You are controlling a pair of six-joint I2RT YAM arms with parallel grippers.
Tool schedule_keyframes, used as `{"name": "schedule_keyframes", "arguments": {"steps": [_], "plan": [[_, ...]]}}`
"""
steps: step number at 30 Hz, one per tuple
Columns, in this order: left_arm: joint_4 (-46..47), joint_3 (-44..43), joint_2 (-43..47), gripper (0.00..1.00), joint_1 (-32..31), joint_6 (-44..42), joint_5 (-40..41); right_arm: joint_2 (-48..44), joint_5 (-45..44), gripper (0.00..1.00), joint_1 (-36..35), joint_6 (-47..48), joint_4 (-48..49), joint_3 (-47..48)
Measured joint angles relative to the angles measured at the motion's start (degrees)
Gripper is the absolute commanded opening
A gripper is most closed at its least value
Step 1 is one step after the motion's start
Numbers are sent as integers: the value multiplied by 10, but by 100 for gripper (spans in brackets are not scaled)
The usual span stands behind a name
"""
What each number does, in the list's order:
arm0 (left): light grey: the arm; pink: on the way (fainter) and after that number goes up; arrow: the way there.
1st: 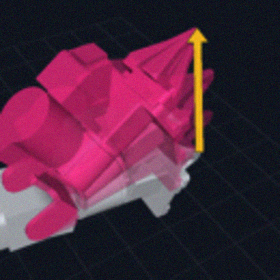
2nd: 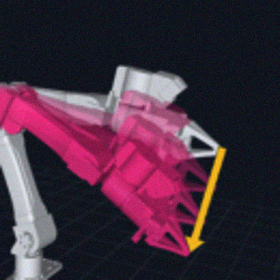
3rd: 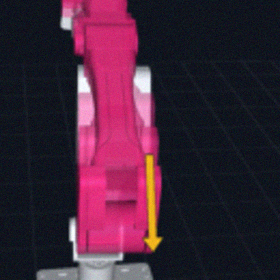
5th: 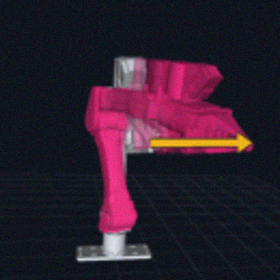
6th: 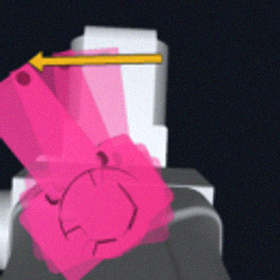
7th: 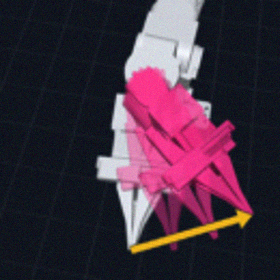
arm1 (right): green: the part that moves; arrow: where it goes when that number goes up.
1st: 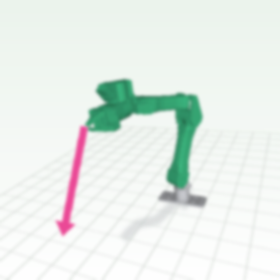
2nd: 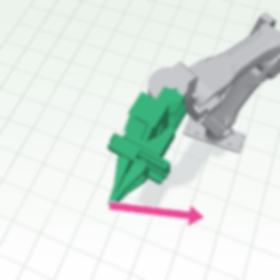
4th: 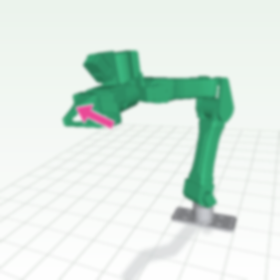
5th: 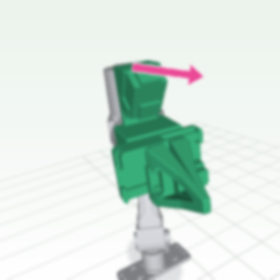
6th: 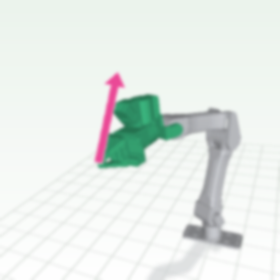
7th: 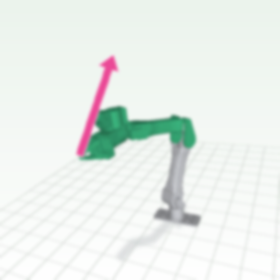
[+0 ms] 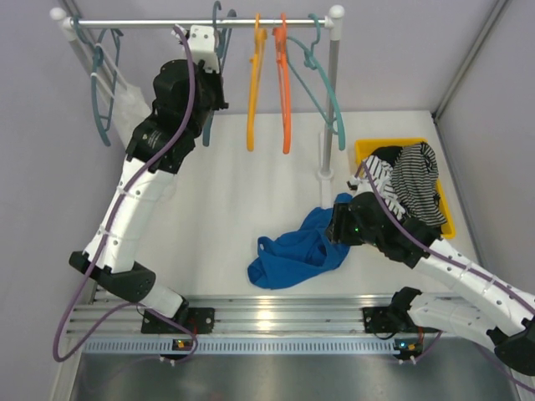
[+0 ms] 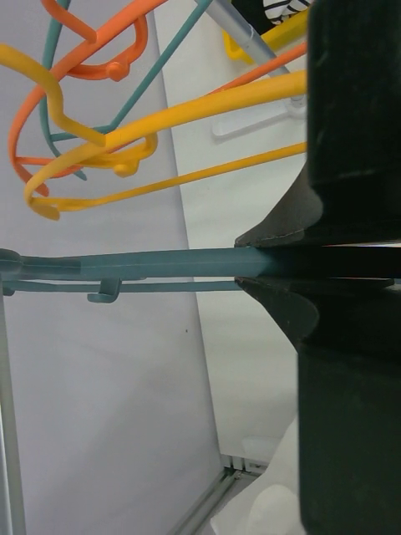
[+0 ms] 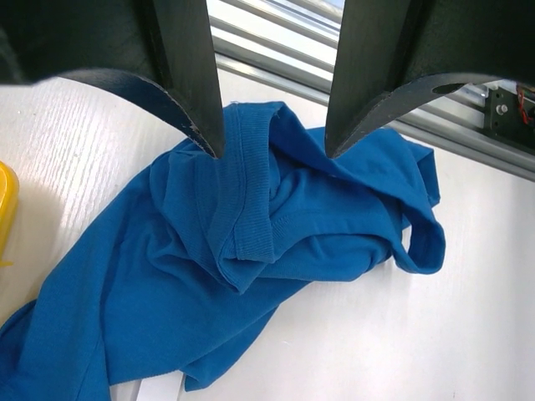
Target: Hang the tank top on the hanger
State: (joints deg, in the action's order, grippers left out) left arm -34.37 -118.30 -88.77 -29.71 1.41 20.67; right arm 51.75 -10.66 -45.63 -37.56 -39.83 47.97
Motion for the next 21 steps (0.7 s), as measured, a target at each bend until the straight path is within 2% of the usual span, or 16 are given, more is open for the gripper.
{"name": "schedule_keyframes", "arguments": {"steps": [11,21], "plan": [[35,84,76,0,0,0,13,2,3,51,0,0,3,-4],[23,286,239,0,0,23,1,1,3,50,0,1,2,-15]]}}
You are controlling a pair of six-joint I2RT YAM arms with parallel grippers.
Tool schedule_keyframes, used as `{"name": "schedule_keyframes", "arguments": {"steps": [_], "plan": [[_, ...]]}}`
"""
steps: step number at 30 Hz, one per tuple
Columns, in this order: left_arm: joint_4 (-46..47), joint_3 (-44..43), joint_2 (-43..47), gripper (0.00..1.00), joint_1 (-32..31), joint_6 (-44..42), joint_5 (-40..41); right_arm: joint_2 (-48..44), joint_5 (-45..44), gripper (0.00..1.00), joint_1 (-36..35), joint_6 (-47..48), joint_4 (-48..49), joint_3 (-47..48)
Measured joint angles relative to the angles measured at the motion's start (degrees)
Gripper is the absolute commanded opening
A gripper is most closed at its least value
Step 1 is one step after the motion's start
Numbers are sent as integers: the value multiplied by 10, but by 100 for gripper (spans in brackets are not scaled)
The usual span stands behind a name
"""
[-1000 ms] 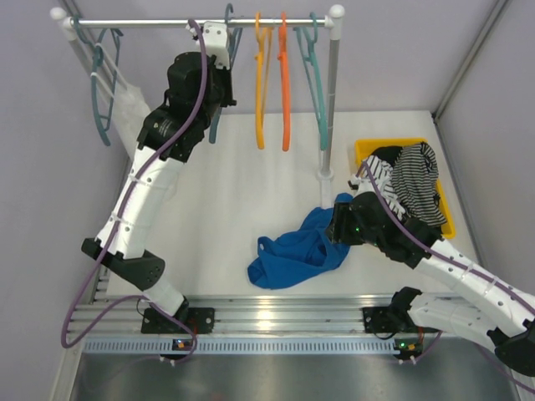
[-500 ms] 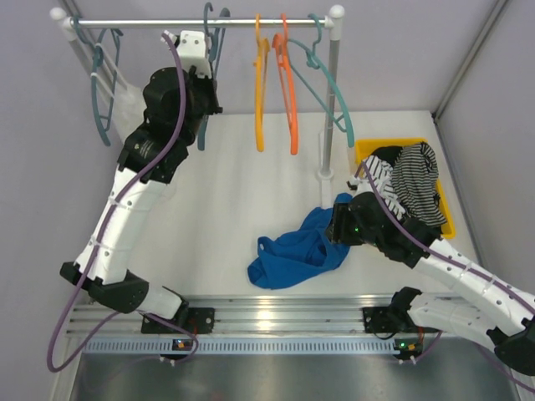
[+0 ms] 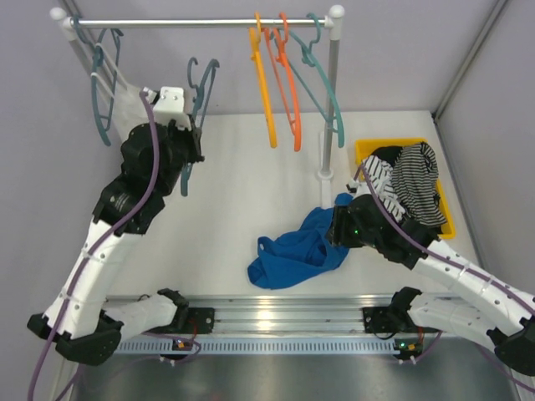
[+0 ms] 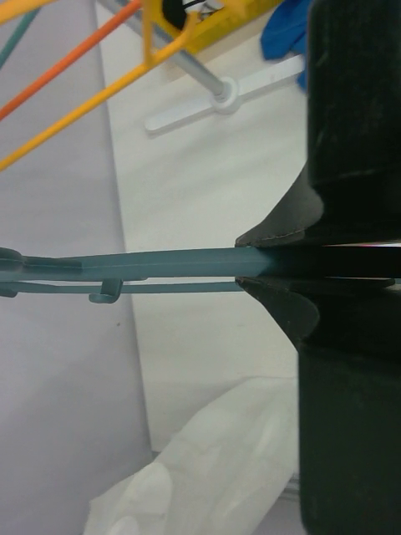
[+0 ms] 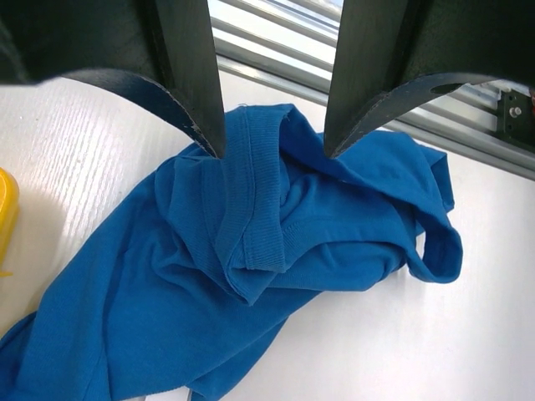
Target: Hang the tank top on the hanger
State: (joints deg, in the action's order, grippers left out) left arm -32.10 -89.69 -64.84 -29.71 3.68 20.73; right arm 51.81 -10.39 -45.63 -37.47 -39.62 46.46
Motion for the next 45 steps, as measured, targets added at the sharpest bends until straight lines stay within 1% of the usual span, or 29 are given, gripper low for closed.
{"name": "schedule_keyframes", "arguments": {"steps": [4,8,13,14,19,22,26,33,39,42,45], "plan": [[-28,73,83,0,0,14,-41,0,0,50,0,4,1,-4],[-77,126,156,0,0,27,-105,0,-1,49,0,7,-1,-9],[-129,186,210,0,0,45,-202,0,-7,45,0,13,-2,-20],[-138,199,216,0,0,49,-222,0,-7,42,0,13,-2,-25],[-183,243,222,0,0,58,-328,0,-5,37,0,16,11,-46],[-203,248,213,0,0,56,-393,1,-4,37,0,17,19,-57],[-226,251,202,0,-1,48,-454,1,-3,37,0,17,40,-73],[-247,261,201,0,-8,45,-512,4,0,41,-8,18,61,-79],[-251,262,191,0,-21,45,-529,31,-5,40,-34,23,79,-79],[-252,262,181,0,-31,45,-531,53,-14,36,-43,24,82,-78],[-252,263,167,0,-40,45,-531,65,-28,27,-49,24,82,-78]]}}
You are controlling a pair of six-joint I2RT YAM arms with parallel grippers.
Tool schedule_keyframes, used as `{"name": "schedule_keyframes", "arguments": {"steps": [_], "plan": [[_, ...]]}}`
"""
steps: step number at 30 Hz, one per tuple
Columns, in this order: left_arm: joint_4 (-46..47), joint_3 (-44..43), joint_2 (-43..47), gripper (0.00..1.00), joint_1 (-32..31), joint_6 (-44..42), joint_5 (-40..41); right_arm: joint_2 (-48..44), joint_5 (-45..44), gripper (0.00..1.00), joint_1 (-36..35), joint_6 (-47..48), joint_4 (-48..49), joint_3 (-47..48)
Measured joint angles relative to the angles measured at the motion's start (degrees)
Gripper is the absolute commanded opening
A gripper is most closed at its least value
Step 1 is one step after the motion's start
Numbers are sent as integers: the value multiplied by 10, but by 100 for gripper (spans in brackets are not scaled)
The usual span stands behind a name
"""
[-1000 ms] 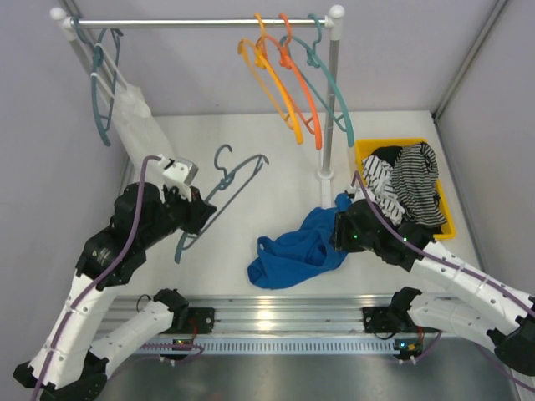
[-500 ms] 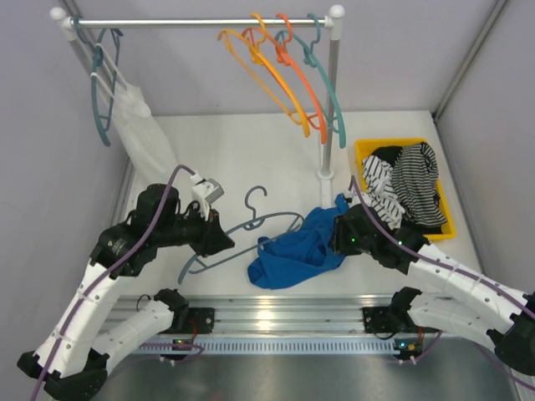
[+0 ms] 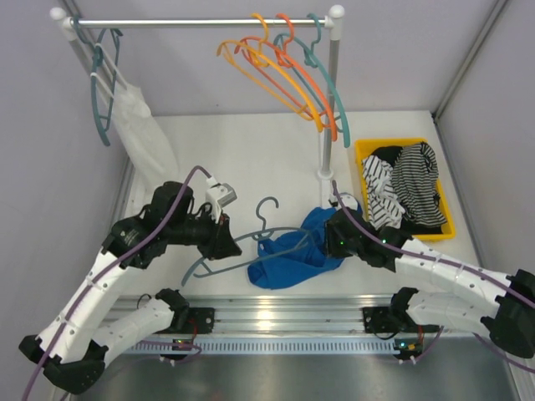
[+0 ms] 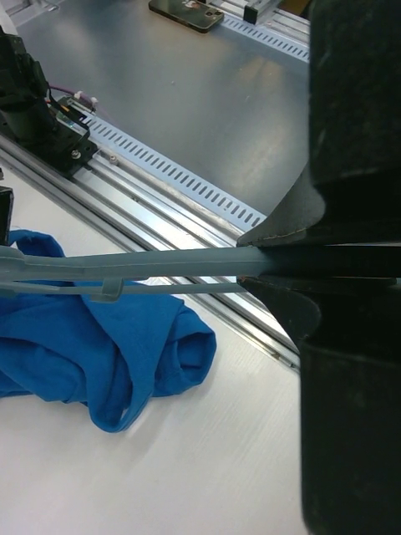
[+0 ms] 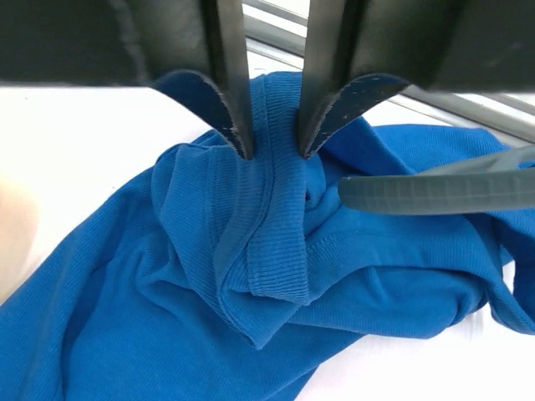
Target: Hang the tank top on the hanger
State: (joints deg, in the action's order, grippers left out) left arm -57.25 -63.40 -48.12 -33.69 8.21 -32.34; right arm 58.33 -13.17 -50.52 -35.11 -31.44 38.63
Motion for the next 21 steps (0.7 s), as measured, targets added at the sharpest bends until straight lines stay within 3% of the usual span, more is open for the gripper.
{"name": "schedule_keyframes", "arguments": {"steps": [4,7,21], "plan": [[2,5,-12,0,-8,1,0,1,-17,8,-1,-2,-1,1],[11,18,-13,0,-12,5,-3,-4,-26,0,-1,-5,-3,1],[162,95,-25,0,-49,27,-8,-47,-32,0,-8,-5,-33,43]]}}
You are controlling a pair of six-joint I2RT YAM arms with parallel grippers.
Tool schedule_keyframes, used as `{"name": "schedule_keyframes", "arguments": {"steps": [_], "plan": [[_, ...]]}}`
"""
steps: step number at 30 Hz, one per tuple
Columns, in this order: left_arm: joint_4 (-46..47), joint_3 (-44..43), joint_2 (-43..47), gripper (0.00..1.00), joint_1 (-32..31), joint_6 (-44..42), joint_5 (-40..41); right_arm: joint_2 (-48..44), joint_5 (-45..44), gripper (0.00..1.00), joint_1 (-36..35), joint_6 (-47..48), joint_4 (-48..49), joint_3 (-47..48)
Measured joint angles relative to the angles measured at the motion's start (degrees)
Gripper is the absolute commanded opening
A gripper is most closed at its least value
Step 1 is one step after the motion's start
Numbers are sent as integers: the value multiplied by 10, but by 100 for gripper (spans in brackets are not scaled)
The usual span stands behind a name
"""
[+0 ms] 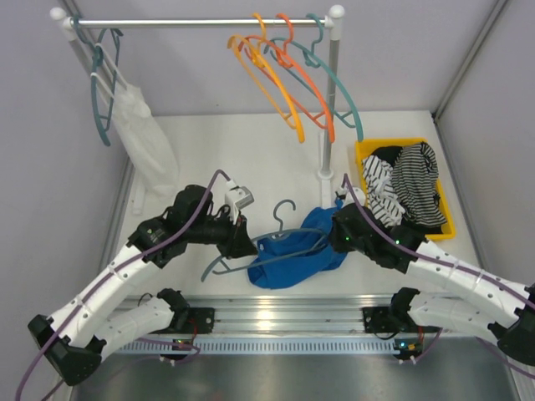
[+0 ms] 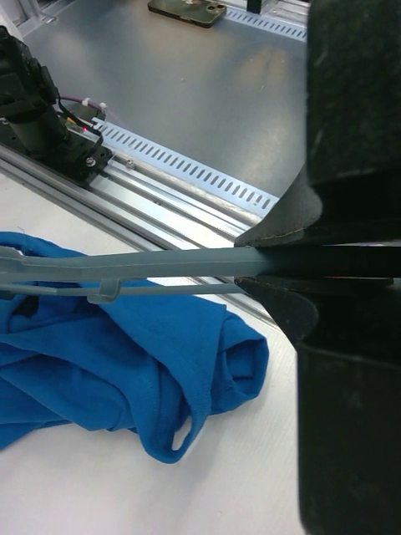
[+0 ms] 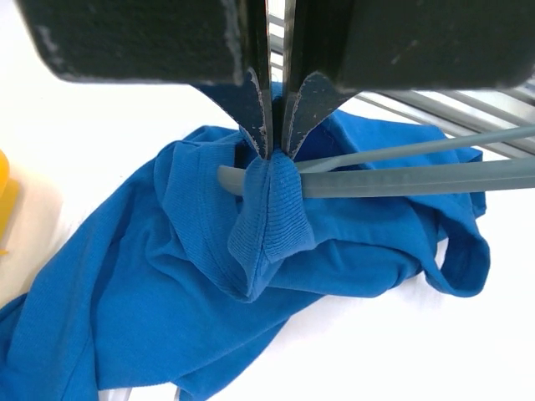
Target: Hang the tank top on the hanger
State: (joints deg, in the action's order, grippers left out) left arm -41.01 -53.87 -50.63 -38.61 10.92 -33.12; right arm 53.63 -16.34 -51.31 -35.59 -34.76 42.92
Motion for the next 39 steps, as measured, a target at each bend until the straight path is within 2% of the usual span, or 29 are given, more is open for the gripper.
{"name": "schedule_keyframes", "arguments": {"steps": [7,17,26,30,34,39], "plan": [[92,57,-5,0,-10,11,-1,-5,0,0,-15,-2,-13,19],[248,147,-6,0,-44,43,-5,-3,-18,1,-76,-16,-20,59],[391,197,-39,0,-54,79,-17,9,-39,14,-98,-24,-22,79],[445,208,-69,0,-62,91,-22,10,-46,35,-103,-28,-31,82],[480,209,-90,0,-64,96,-27,3,-57,47,-105,-30,-42,89],[516,210,-112,0,-65,103,-40,-34,-73,48,-105,-30,-54,90]]}}
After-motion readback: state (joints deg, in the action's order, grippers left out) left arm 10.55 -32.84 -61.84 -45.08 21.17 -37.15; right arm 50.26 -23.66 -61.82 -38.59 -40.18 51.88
